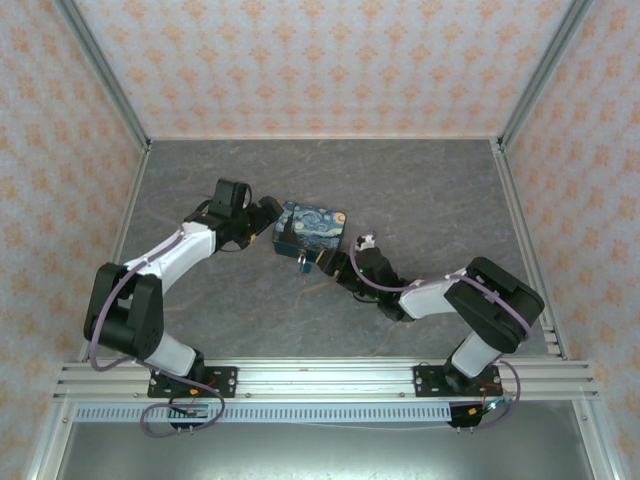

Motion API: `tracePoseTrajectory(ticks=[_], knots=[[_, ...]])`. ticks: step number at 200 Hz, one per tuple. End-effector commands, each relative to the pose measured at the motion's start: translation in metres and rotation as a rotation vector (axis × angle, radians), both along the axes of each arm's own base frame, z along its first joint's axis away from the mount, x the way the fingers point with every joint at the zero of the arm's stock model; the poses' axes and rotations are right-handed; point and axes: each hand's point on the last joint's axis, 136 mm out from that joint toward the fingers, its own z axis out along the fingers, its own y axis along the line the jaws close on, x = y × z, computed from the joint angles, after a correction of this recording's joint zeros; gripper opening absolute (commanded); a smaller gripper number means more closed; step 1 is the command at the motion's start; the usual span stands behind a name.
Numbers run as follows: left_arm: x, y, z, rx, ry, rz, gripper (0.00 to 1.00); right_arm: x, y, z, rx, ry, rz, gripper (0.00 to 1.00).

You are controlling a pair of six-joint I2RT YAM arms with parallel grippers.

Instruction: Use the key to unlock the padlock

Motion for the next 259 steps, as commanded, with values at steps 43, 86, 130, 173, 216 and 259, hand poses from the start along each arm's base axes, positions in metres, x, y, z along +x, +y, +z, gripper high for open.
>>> tracePoseTrajectory(ticks=[43,86,130,173,216,259], knots=[[0.014,-0.023,-0.018,-0.011,0.035,-0.177,0.87,0.01,-0.026,0.018,-0.141,-0.067,0.008,0.88],[0.01,-0.035,-0.023,-0.051,0.038,-0.225,0.85,0.028,-0.025,0.029,-0.129,-0.066,0.04,0.94],[0.002,-0.051,-0.027,-0.067,0.053,-0.292,0.8,0.045,-0.019,0.029,-0.12,-0.045,0.067,0.94],[-0.01,-0.059,-0.027,-0.057,0.054,-0.321,0.78,0.056,-0.01,0.028,-0.13,-0.035,0.15,0.94],[-0.038,-0.067,-0.028,-0.043,0.057,-0.335,0.78,0.069,0.003,0.042,-0.127,-0.111,0.28,0.93],[-0.068,-0.064,-0.033,-0.033,0.053,-0.282,0.78,0.078,0.016,0.053,-0.108,-0.177,0.365,0.93]])
